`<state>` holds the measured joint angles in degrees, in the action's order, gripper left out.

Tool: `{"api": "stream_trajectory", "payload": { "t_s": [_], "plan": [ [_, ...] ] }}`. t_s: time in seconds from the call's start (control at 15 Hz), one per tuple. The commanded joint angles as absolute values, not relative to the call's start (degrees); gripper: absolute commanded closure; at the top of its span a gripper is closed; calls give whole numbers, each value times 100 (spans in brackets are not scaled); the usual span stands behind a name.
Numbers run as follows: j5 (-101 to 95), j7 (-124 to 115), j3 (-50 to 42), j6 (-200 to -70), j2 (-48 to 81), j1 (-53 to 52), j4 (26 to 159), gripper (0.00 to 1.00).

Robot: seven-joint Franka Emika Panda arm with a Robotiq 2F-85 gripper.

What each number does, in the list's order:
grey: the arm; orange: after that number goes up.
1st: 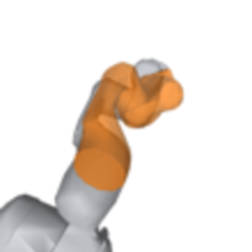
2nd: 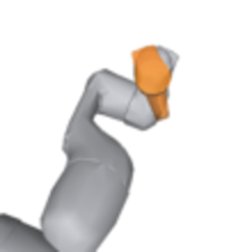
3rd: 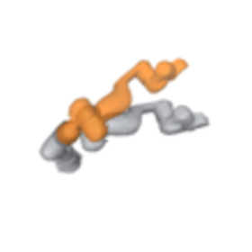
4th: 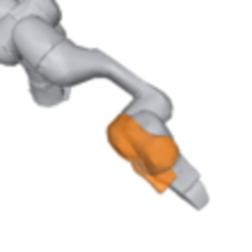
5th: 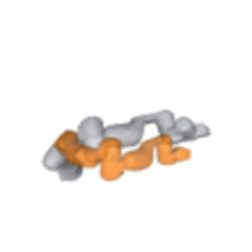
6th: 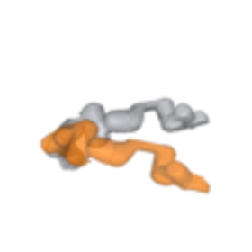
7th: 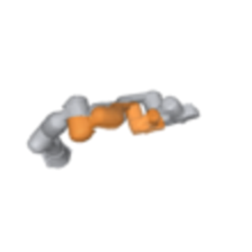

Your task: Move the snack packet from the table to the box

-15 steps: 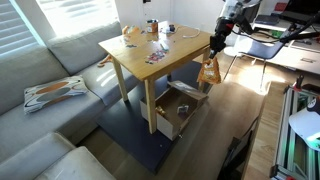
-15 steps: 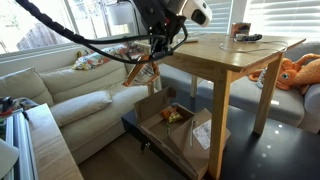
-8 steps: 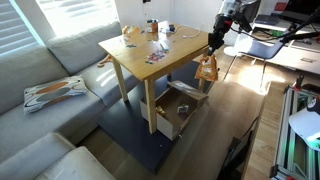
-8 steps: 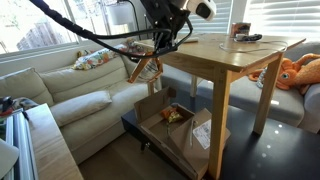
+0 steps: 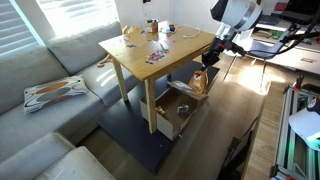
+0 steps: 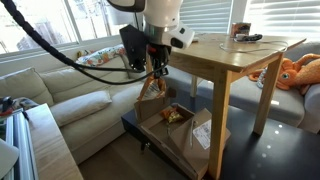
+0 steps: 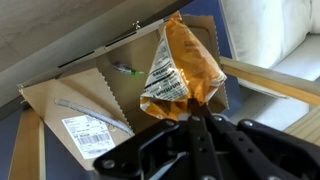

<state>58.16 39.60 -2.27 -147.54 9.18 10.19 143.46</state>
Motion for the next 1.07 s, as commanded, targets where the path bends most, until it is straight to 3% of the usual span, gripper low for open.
{"api": "stream_trajectory", "payload": {
  "t_s": [0.0,0.73,0.8,0.87,1.0],
  "plan": [
    [7397,4925,351,-15241,1163,1395,14380,100],
    [11995,9022,684,-14574,2603,1489,13765,100],
    [12133,9114,43,-14255,2696,819,13748,100],
    [12145,9199,-23,-14114,2820,712,13725,74],
    [11925,9230,-245,-14013,2960,383,13715,68]
  ]
}}
